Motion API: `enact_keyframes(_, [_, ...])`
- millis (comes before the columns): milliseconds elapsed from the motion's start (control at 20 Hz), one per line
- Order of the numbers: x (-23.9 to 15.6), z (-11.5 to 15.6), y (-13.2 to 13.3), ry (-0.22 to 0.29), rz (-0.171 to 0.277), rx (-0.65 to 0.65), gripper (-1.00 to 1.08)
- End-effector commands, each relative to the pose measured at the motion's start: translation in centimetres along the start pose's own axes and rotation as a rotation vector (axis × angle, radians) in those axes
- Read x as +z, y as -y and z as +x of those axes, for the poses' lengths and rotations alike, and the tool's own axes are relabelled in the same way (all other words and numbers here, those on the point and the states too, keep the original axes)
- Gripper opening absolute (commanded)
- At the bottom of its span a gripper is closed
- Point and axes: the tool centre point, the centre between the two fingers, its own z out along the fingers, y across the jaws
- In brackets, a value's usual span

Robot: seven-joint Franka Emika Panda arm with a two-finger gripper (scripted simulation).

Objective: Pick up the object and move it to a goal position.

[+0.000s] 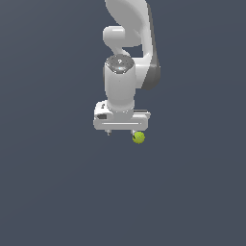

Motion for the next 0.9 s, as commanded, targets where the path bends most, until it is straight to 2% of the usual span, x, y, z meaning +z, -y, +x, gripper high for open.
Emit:
enact_keyframes(0, [0.00,0.00,0.00,0.000,0.000,0.000,1.00])
enact_keyframes(450, [0.16,0.47,0.27,-0.007,-0.008,-0.055,1.00])
enact_keyframes(850, [0.44,0.25,0.60,-0.005,-0.007,-0.029,1.00])
